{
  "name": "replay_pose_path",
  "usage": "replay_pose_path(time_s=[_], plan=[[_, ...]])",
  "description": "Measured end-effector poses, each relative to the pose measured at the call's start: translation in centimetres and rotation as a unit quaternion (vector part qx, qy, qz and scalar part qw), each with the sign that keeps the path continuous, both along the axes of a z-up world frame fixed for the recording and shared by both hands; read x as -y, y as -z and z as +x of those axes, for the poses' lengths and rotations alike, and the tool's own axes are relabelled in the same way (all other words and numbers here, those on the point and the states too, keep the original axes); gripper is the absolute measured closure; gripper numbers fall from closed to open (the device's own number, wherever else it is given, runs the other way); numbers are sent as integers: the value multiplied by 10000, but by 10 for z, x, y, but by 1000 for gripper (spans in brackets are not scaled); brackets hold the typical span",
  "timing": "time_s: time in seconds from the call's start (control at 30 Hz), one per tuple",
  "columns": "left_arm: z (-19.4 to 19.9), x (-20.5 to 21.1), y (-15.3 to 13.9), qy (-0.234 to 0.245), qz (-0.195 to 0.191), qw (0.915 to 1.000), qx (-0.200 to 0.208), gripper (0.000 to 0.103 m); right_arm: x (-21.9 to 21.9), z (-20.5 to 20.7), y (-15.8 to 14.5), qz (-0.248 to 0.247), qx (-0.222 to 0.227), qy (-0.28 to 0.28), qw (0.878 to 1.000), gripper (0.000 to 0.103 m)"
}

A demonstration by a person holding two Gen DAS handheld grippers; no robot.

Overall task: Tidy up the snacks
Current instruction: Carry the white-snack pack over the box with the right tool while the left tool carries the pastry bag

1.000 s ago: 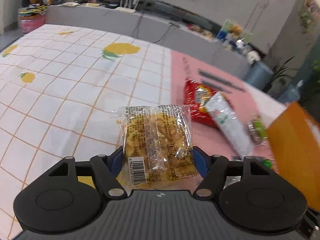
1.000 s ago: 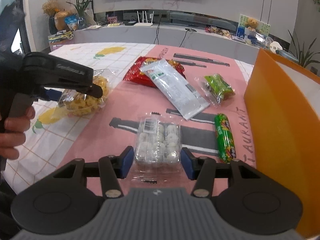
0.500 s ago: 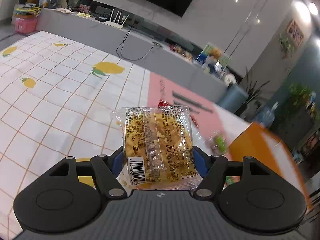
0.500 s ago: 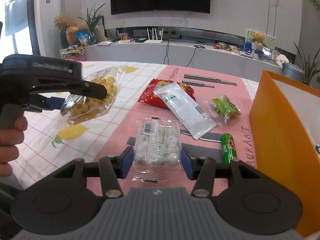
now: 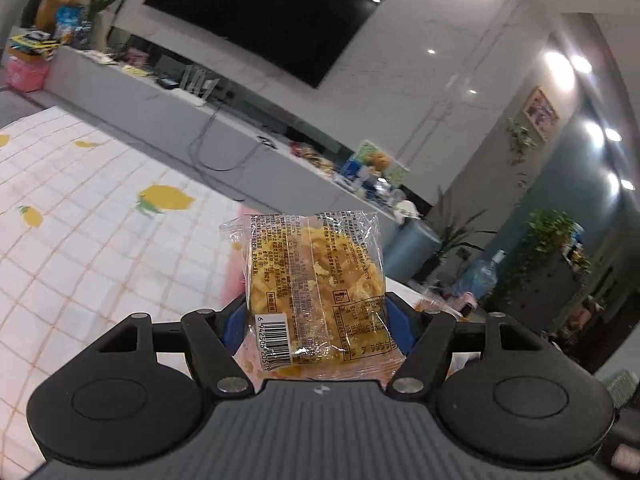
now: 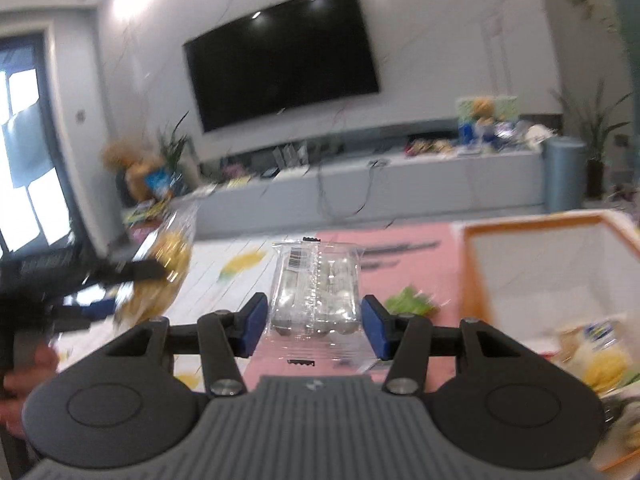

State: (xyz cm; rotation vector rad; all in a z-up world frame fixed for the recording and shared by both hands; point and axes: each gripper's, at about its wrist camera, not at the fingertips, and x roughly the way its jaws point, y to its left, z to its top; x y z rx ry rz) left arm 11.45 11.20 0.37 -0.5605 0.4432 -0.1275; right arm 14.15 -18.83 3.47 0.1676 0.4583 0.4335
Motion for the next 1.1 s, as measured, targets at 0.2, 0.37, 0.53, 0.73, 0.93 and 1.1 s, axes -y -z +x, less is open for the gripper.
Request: replay_pose_path(time_s=[0.2, 0.37, 0.53, 0.73, 0.93, 1.1], plan=[[6, 24, -5, 456, -196, 9987, 77, 24, 52, 13, -11, 26, 91, 646, 9979, 52], [15, 36, -3, 667, -275, 9974, 78, 24, 84, 38, -3, 10, -283, 1035, 9942, 52], [25, 48, 3, 853, -406, 9955, -33, 24, 90, 67, 21, -53, -824, 1087, 9906, 52], [33, 57, 10, 1009, -390, 9941, -110, 24, 82, 99, 43, -185, -1404, 914, 9857, 52], [32, 57, 14, 1057, -353, 9936, -187, 24, 86, 113, 46, -170, -1591, 908, 9829, 52], [32, 54, 16, 1082, -487, 9926, -242, 24, 89, 112, 46, -2, -1548, 942, 9835, 52]])
